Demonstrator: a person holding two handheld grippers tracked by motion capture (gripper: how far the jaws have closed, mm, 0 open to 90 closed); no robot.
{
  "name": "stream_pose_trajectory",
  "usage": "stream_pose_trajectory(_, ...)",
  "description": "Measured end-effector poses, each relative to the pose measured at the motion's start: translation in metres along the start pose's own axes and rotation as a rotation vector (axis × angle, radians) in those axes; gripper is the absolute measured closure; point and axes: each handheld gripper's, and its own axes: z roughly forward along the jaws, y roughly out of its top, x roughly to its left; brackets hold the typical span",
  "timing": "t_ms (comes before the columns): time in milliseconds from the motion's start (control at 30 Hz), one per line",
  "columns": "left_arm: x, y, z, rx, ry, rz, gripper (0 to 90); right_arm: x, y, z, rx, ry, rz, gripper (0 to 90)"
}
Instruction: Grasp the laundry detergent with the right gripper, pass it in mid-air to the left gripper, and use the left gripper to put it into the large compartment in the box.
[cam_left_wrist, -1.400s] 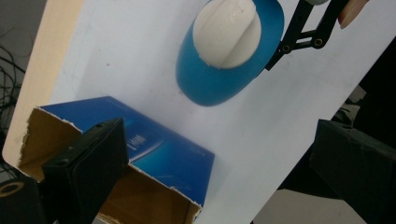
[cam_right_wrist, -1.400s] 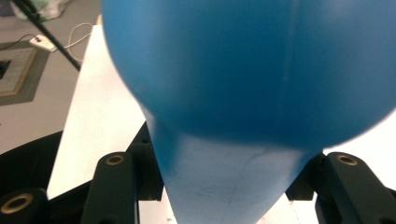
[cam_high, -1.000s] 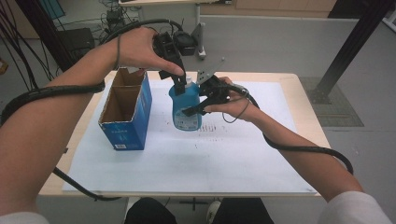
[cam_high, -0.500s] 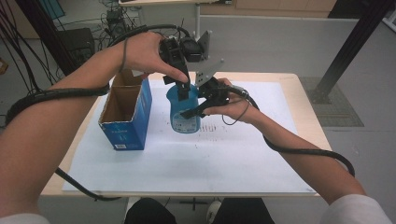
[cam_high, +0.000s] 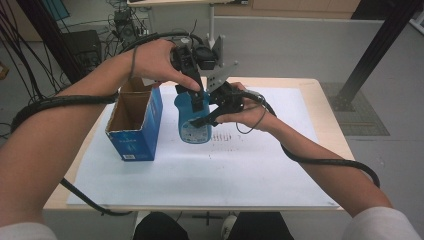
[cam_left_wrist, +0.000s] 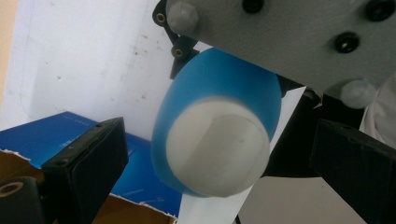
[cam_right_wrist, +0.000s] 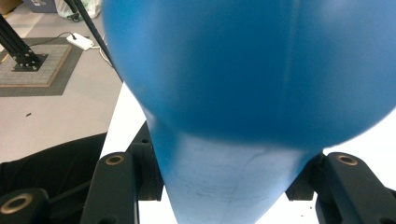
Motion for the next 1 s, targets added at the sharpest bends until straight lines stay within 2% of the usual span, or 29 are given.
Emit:
stream_pose_trajectory(400,-0.001,0.005,0.005,0.017,0.005,0.027,4.7,0.002,-0.001,-0.001,-0.010,0.006,0.005,44.1)
stream_pose_trajectory(433,-0.001,0.005,0.005,0.019,0.007,0.030,4.7,0.004,-0.001,-0.002,0.006,0.016,0.035,44.1)
stream_pose_trajectory(467,-0.001,0.005,0.006,0.015,0.006,0.026,4.7,0.009,0.000,-0.004,0.036,0.024,0.085,44.1)
stream_pose_trajectory(500,-0.001,0.005,0.006,0.015,0.005,0.026,4.7,0.009,0.000,-0.004,0.036,0.024,0.085,44.1)
stream_pose_trajectory(533,-0.001,0.005,0.007,0.016,0.005,0.025,4.7,0.001,0.001,0.000,-0.027,0.010,-0.021,44.1)
stream_pose_trajectory(1000,0.000,0.005,0.011,0.021,0.013,0.028,4.9,0.002,0.004,-0.004,-0.030,0.007,-0.018,44.1)
